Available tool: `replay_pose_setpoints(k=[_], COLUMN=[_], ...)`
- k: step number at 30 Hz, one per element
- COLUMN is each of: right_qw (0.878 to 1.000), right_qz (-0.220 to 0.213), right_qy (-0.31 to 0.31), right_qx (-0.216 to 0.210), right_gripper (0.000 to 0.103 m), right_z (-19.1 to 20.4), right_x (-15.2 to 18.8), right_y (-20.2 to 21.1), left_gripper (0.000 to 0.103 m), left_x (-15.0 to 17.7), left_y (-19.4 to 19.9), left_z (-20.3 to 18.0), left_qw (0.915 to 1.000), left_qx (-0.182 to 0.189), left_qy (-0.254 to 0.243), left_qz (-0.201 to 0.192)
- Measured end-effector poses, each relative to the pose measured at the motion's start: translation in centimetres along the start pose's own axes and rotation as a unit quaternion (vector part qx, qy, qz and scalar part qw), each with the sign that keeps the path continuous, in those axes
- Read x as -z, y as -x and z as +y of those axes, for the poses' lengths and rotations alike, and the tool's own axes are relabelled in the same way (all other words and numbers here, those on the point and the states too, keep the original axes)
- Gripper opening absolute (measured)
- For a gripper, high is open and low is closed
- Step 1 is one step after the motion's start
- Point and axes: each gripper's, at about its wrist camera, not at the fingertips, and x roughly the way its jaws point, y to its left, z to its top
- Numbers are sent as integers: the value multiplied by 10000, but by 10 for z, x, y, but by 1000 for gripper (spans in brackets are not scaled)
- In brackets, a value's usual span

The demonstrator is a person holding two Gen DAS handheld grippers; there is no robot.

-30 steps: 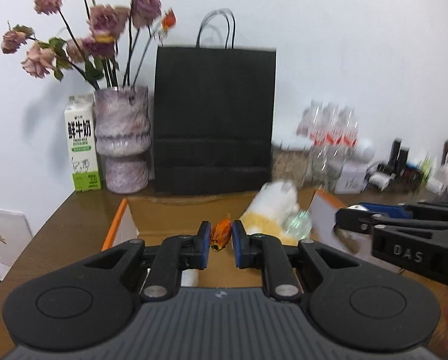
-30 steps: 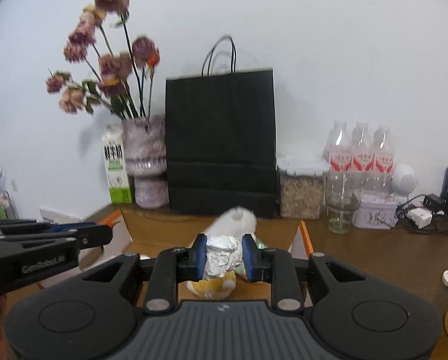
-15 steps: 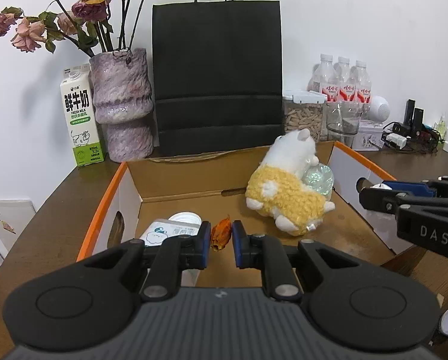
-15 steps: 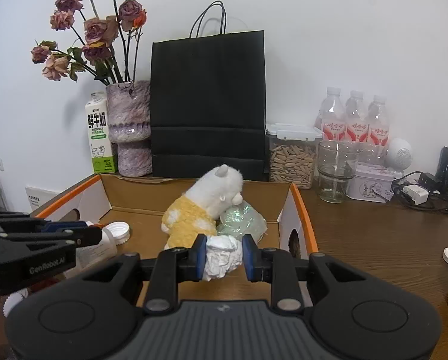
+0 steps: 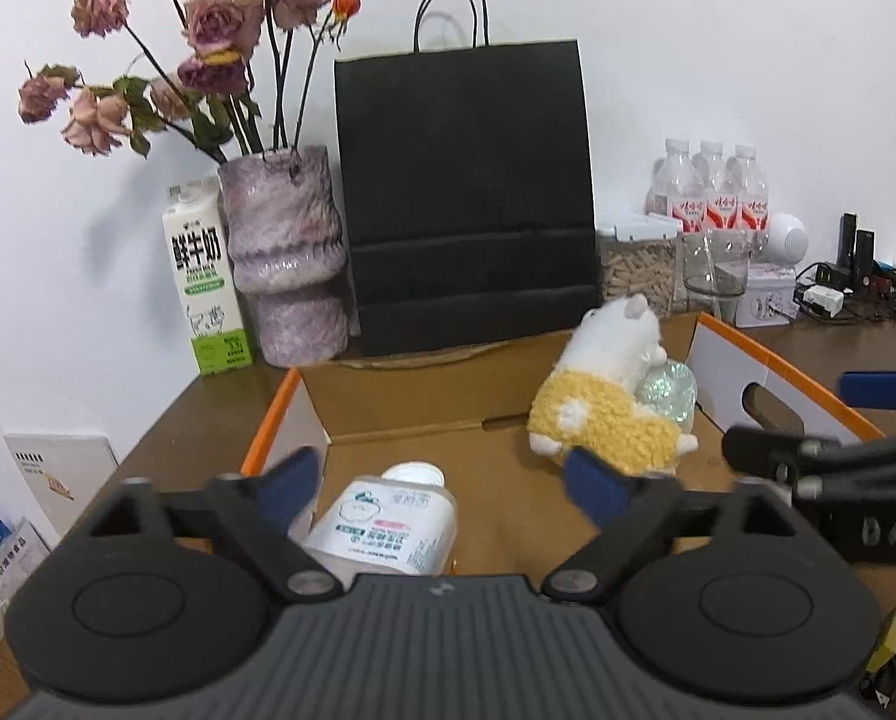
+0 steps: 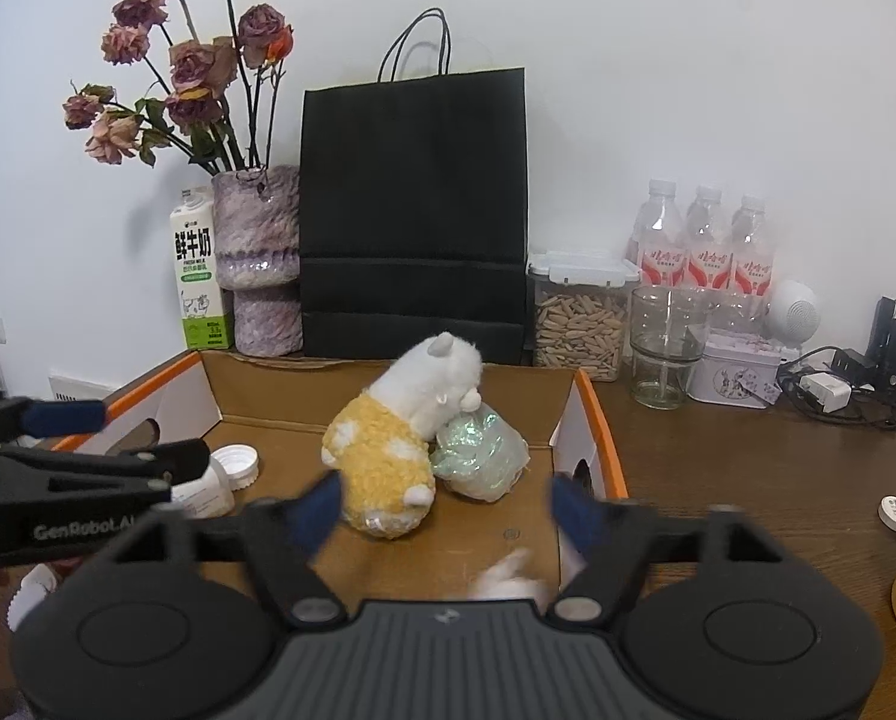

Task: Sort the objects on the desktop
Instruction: 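Lift both open tools out of the box back toward the table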

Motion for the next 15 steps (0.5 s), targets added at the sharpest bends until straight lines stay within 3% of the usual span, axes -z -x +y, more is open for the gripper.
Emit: replay_pose_setpoints(k=[1, 3, 15], right_qw=[10000, 10000, 10000], right_qz=[-21, -46, -33], right_qy=[-1, -50, -45], right_qx=[1, -20, 5], right_gripper=[99, 103, 103], right_z=[0, -1, 0], right_x=[0, -1, -3], right_y=[1, 2, 5], left_gripper=[103, 103, 103], left_x=[0, -1, -1], left_y=[0, 1, 4], left_z=[0, 2, 3], left_qw=[10000, 9998, 9998], left_qx=[-78, -125, -81], left_qy=[4, 56, 99], left_qz=[-55, -119, -144])
